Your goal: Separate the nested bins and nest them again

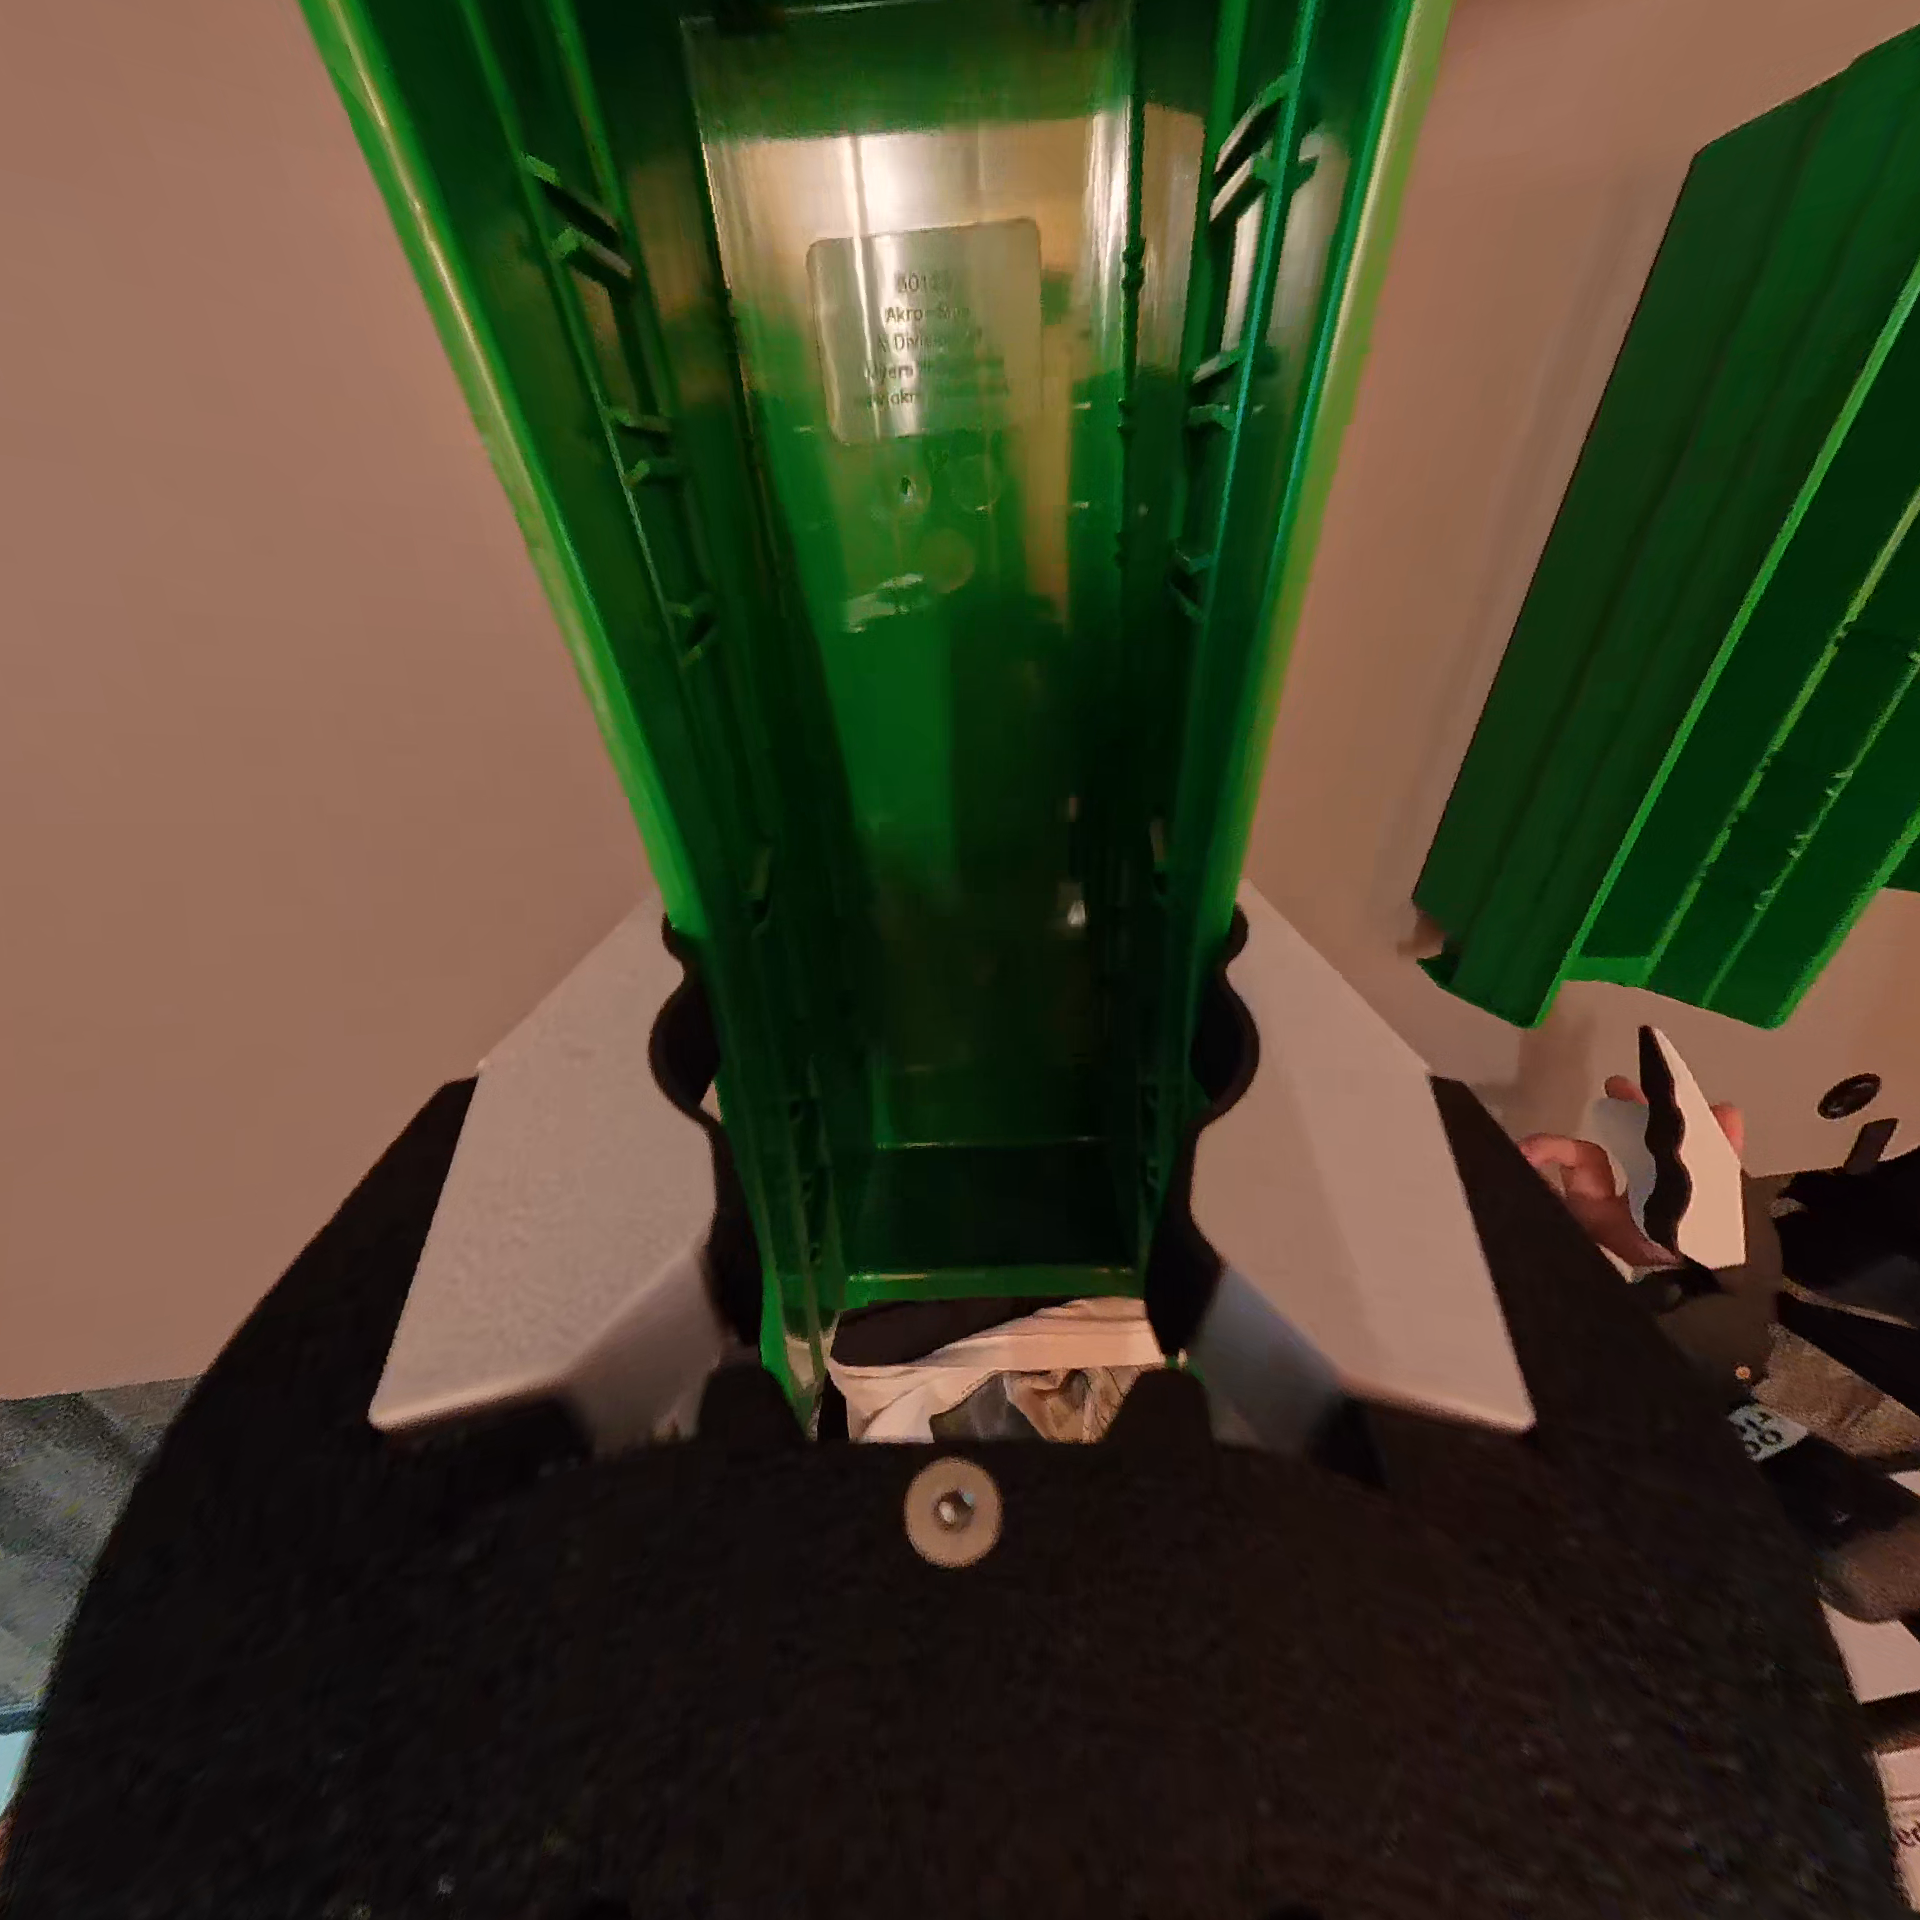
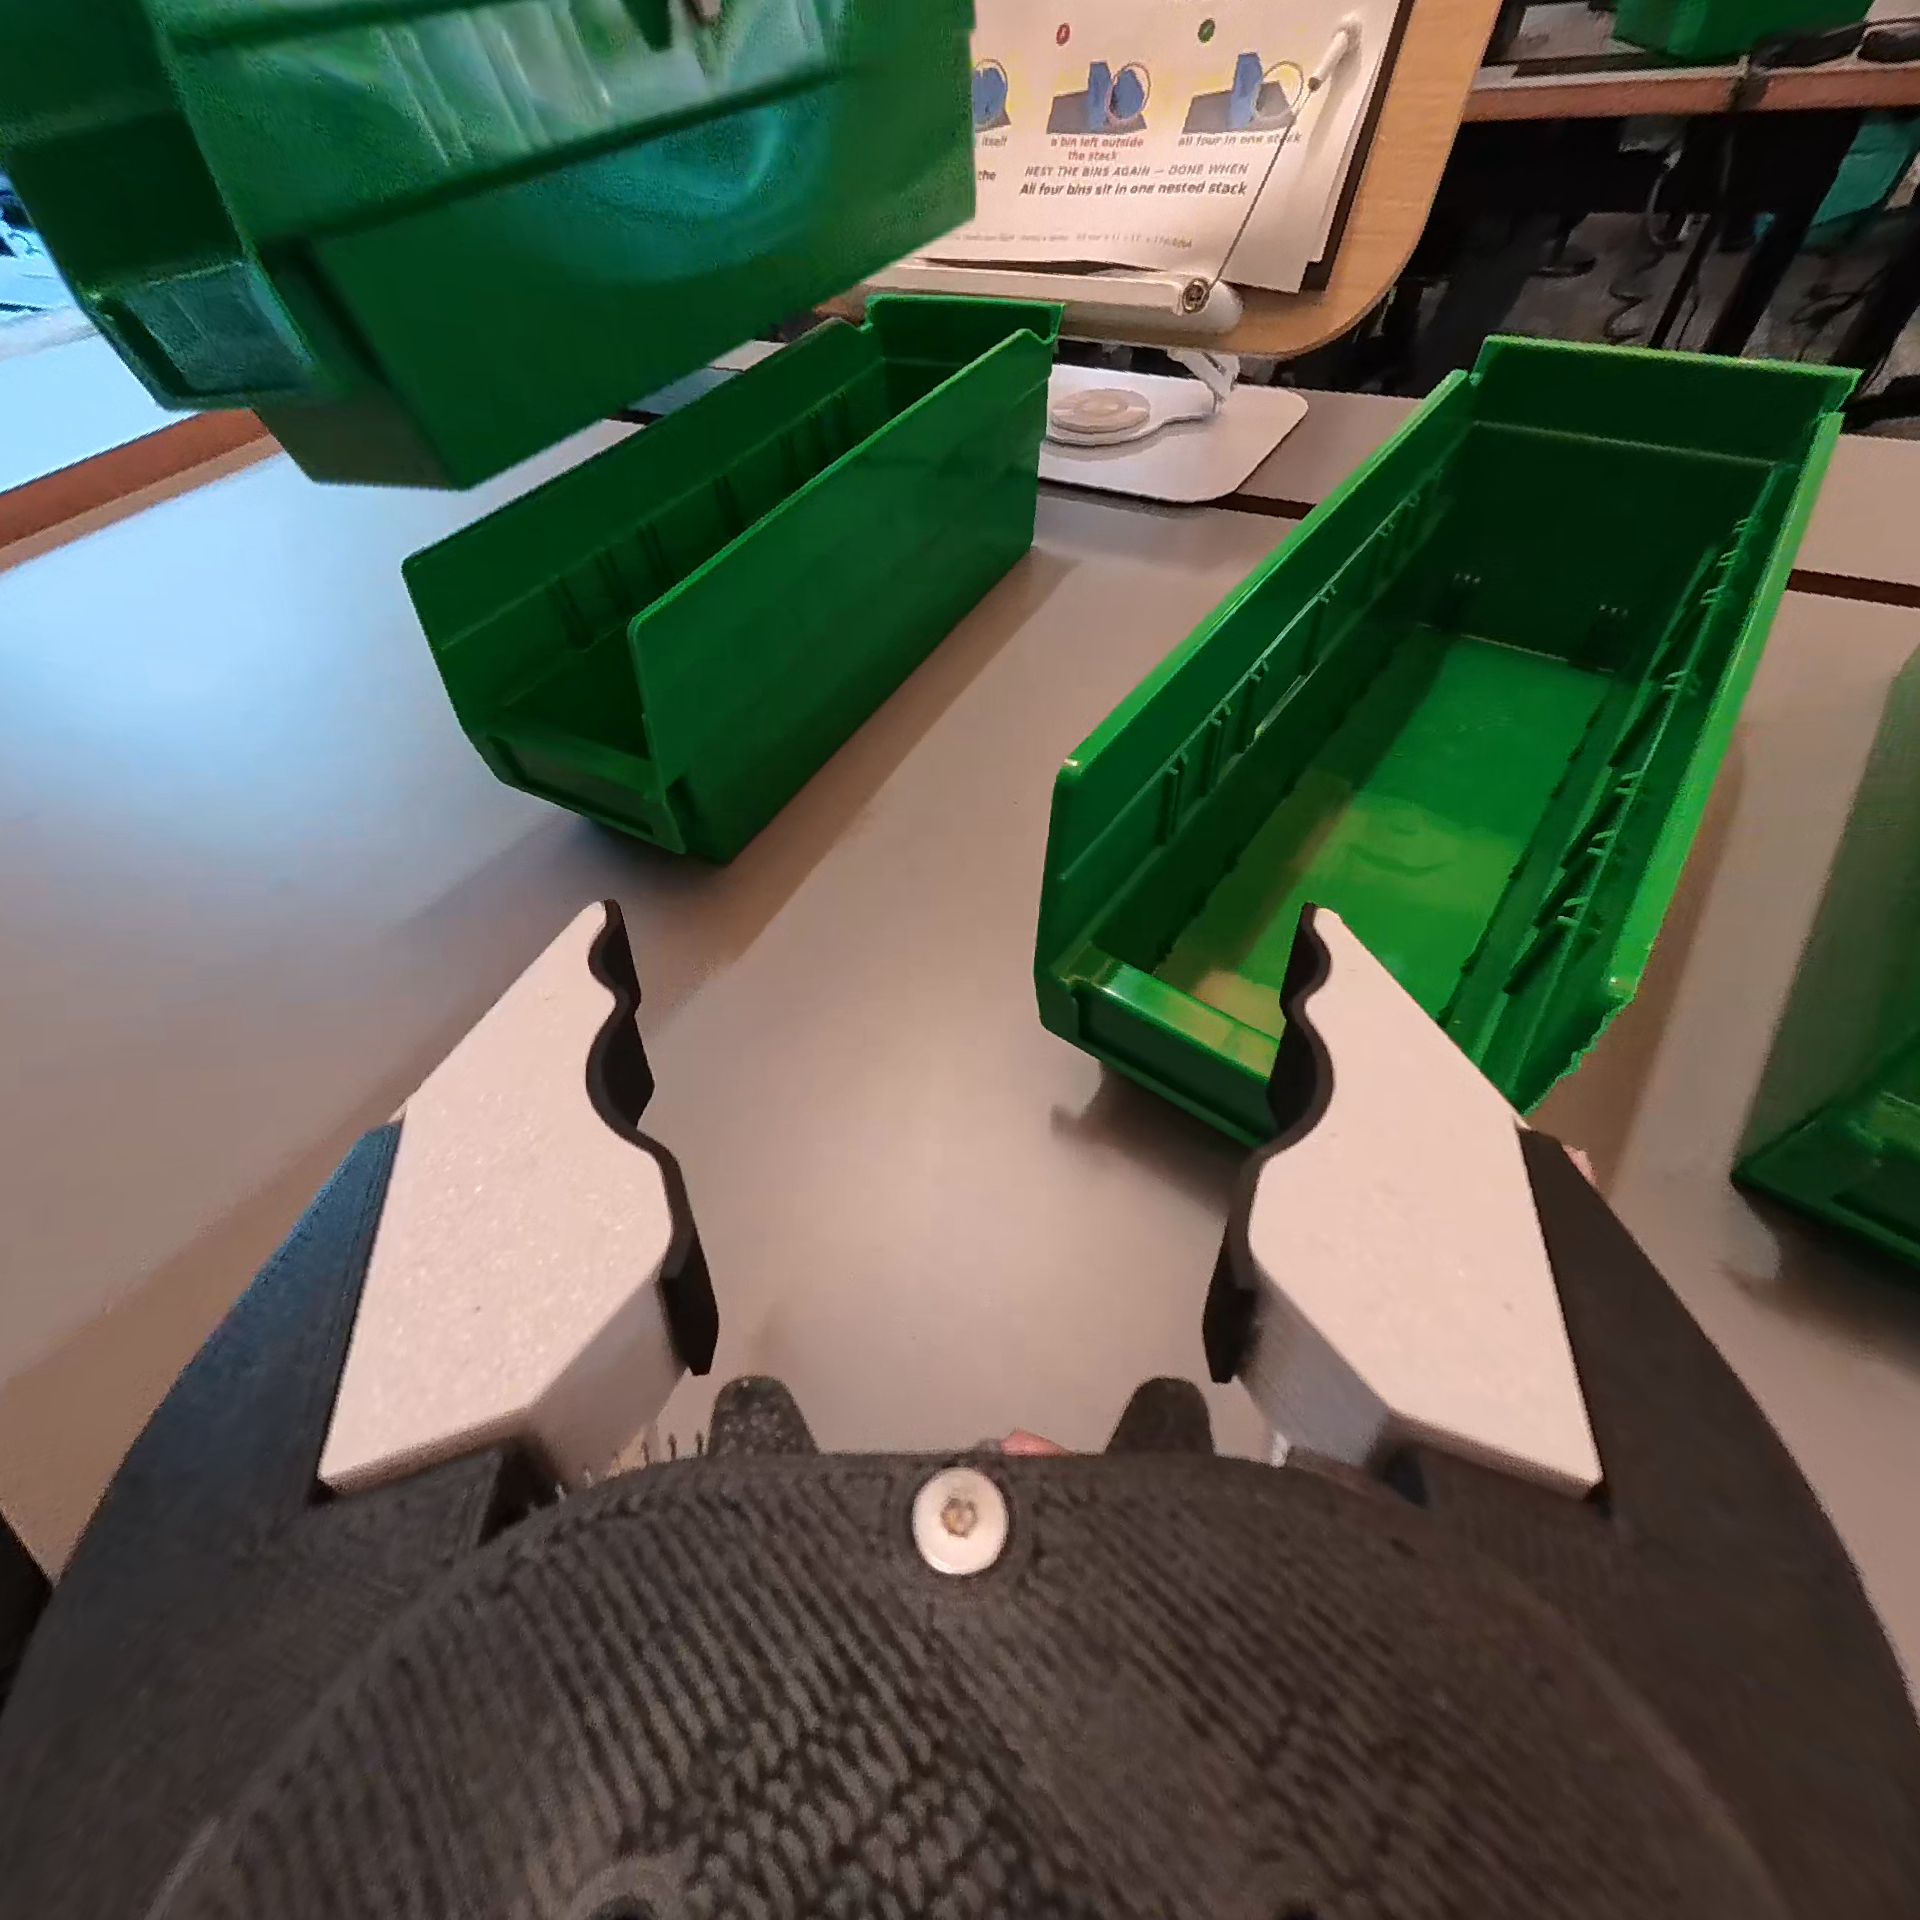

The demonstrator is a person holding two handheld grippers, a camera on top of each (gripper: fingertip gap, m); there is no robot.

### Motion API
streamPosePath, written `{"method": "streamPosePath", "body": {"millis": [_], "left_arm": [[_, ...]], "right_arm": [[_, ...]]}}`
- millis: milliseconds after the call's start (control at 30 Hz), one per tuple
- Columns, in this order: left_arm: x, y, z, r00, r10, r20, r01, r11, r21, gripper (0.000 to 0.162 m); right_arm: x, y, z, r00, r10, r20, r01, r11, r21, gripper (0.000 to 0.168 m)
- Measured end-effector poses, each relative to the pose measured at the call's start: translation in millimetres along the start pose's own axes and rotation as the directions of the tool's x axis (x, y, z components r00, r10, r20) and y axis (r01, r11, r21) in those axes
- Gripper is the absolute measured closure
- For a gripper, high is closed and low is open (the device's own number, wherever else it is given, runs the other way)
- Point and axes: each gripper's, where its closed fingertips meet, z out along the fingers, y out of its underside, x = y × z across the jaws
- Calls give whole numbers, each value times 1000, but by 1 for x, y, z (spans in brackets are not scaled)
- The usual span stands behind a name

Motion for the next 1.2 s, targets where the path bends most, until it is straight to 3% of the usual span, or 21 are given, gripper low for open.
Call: {"method": "streamPosePath", "body": {"millis": [1200], "left_arm": [[20,-16,53,998,-24,50,23,999,29,73]], "right_arm": [[2,1,0,1000,18,20,-18,1000,6,48]]}}
